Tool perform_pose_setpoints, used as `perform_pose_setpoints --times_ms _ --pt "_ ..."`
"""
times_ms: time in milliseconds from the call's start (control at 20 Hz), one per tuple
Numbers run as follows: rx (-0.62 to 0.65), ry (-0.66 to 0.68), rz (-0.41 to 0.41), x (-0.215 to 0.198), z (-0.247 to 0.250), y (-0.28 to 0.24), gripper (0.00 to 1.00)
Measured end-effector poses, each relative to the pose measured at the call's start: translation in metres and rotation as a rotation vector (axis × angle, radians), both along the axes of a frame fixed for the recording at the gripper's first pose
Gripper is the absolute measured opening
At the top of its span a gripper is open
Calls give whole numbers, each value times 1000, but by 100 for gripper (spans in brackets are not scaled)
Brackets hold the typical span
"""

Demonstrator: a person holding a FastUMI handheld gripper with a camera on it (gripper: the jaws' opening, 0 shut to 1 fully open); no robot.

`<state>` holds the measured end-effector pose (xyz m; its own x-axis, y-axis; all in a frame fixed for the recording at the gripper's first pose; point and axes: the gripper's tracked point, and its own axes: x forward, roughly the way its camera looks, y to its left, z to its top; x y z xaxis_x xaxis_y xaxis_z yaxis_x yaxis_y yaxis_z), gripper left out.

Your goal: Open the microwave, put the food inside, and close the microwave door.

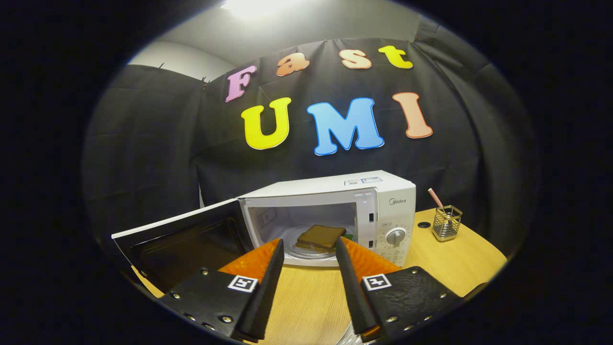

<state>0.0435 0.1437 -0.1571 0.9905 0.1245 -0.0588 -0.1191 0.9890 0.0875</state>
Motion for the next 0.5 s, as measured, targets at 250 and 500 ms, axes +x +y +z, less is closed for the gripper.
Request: perform_pose_setpoints --times_ms 250,500 --pt "38 -48 104 -50 24 41 37" --pt "40 -45 177 -82 24 75 2"
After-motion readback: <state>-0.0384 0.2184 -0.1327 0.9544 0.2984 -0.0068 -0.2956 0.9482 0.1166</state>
